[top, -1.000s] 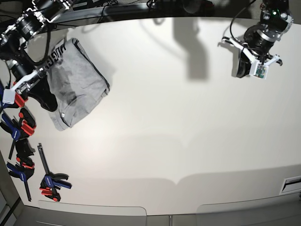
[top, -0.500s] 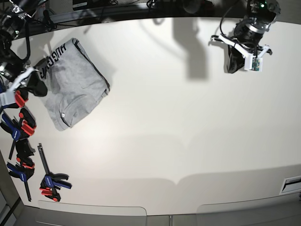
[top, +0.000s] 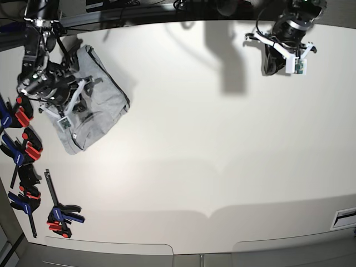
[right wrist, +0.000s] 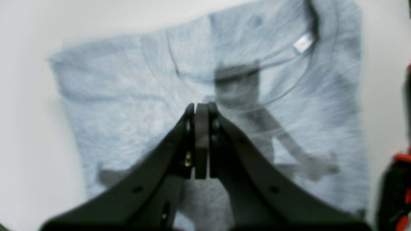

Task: Fold the T-shirt properly
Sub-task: 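Press and flatten the folded shirt with the right gripper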

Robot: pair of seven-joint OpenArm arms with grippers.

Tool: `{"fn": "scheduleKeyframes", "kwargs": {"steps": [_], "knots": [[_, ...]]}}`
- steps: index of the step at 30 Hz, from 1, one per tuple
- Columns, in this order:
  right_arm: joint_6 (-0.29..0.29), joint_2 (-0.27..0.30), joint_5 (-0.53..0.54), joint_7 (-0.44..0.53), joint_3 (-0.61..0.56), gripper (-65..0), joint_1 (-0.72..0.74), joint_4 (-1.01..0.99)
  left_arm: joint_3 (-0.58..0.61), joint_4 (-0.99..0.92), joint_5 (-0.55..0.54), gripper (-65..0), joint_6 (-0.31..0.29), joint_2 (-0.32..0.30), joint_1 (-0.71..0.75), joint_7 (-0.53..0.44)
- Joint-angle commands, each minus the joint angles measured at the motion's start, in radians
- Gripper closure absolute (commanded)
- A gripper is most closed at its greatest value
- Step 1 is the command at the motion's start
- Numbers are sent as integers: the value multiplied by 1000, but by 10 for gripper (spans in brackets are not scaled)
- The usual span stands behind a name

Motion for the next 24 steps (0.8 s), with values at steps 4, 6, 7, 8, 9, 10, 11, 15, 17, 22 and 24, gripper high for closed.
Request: {"fn": "scheduleKeyframes", "kwargs": {"steps": [4, 6, 7, 8, 9, 10, 11, 15, 17, 22, 24], "knots": [[5, 18, -7, 13, -34, 0, 36, -143, -1, 19, -6, 0, 0, -2, 29, -19], [5, 15, -5, 14, -35, 0, 50, -243, -1, 19, -6, 0, 0, -2, 31, -3], [5, 14, 2, 16, -34, 0, 58, -296, -1, 19, -6, 0, 0, -2, 31, 2], [5, 13, 12, 23, -34, 0, 68, -348, -1, 19, -6, 0, 0, -2, 31, 3], [5, 14, 34, 35, -34, 0, 78, -399, -1, 19, -6, 0, 0, -2, 31, 2], [5, 13, 59, 55, -34, 0, 89, -446, -1, 19, -6, 0, 0, -2, 31, 1], [5, 13, 90, 76, -34, 0, 99, -488, -1, 19, -6, 0, 0, -2, 31, 1], [-44, -21, 148, 88, -24, 0, 150, -601, -1, 19, -6, 0, 0, -2, 31, -7], [-92, -51, 147, 88, -14, 0, 170, -624, -1, 19, -6, 0, 0, -2, 30, -7], [-153, -138, 147, 94, 24, 0, 188, -628, -1, 19, -6, 0, 0, -2, 28, -6], [-152, -170, 148, 111, 53, 0, 188, -628, -1, 19, -6, 0, 0, -2, 28, -6]]}}
